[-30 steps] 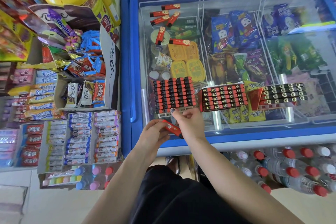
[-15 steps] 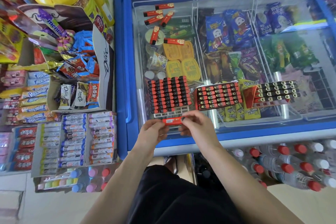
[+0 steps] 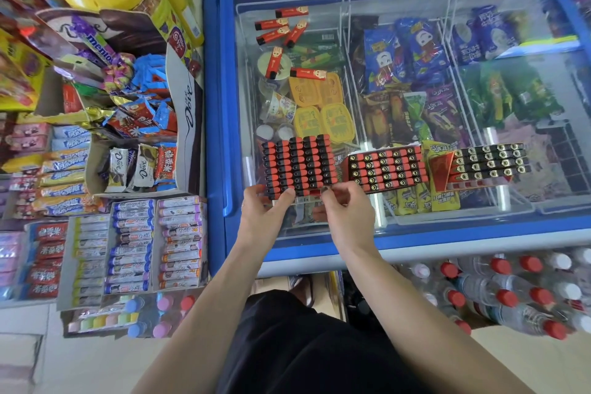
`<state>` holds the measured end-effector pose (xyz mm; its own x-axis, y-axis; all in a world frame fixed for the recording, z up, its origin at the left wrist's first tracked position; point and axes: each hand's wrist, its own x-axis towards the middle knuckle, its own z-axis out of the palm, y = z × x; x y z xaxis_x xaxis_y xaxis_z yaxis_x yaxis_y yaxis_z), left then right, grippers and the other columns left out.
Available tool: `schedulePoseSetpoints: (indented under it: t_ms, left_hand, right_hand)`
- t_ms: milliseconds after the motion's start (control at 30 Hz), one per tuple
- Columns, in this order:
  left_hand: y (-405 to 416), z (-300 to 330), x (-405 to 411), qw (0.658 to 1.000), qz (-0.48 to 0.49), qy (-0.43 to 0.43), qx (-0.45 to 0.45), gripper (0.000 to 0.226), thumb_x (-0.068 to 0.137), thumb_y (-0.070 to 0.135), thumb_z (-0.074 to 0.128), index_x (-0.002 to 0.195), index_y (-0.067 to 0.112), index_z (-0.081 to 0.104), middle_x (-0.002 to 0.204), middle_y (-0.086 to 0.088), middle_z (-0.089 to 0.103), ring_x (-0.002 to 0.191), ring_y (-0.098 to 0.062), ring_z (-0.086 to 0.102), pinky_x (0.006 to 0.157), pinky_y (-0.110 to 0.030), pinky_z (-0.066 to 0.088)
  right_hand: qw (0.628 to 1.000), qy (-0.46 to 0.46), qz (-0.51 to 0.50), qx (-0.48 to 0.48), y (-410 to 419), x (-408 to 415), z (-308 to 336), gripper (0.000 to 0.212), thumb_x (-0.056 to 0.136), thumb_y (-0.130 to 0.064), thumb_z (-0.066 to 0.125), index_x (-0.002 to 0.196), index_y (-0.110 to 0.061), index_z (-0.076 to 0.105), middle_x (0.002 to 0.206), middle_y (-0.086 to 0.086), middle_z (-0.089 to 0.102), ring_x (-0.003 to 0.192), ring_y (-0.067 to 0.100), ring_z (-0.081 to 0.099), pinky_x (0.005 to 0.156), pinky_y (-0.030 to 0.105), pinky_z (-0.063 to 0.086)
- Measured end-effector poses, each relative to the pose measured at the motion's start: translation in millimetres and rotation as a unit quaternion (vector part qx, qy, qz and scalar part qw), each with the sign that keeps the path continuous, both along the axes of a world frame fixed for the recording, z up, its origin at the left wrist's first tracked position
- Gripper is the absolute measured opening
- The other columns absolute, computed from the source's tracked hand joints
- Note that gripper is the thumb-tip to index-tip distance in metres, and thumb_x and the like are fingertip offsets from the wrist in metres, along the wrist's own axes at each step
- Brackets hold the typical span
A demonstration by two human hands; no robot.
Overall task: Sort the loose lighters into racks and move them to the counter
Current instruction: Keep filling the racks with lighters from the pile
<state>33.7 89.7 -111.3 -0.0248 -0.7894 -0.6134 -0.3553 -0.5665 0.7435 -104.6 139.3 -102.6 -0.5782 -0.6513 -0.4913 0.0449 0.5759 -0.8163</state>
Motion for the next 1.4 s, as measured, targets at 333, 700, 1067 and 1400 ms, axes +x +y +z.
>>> schedulePoseSetpoints:
  t_ms: [333,700,1067,1400]
  left_hand:
    - [-5.2,-12.1,1.3,0.998,-0.033,-0.054,-0.006,0.047,0.091,0.052,0.073,0.121,0.028,0.045,0.127,0.0,0.059,0.113,-0.016,0.061,0.102,-0.045,0.052]
    - [-67.8,19.6,-17.8,0.989,-0.065,-0.071,-0.116,0.048,0.096,0.054,0.065,0.126,0.03,0.036,0.121,0.007,0.042,0.119,-0.017,0.051,0.101,-0.037,0.045]
    - [-207.6,14.0,-58.7,0.922,-0.248,-0.253,-0.155,0.057,0.106,0.039,0.051,0.149,0.004,0.039,0.149,-0.017,0.045,0.131,-0.036,0.048,0.103,-0.048,0.045]
    - [-291.6,-27.0,-92.4,0.822,-0.364,-0.38,-0.219,0.057,0.103,0.037,0.061,0.143,0.003,0.039,0.145,-0.023,0.044,0.136,-0.039,0.039,0.107,-0.049,0.04]
  right_hand:
    - [0.987,-0.148,-0.046,0.041,-7.4,5.3,-5.6,0.027,0.098,-0.025,0.07,0.109,-0.004,0.055,0.088,0.018,0.074,0.059,0.023,0.071,0.064,0.039,0.064]
    - [0.981,0.165,0.083,-0.056,-23.4,-10.5,27.8,0.022,0.098,-0.028,0.062,0.081,-0.015,0.053,0.062,-0.003,0.055,0.052,0.007,0.048,0.05,0.024,0.041]
    - [0.853,0.358,0.38,0.011,-181.5,-81.5,23.1,0.057,0.098,-0.016,0.066,0.151,-0.009,0.043,0.146,0.012,0.051,0.131,0.03,0.052,0.106,0.043,0.048]
    - [0.681,0.49,0.527,0.133,-277.8,-95.6,-26.9,0.044,0.099,-0.014,0.059,0.141,-0.006,0.046,0.138,0.016,0.047,0.132,0.036,0.046,0.104,0.049,0.044]
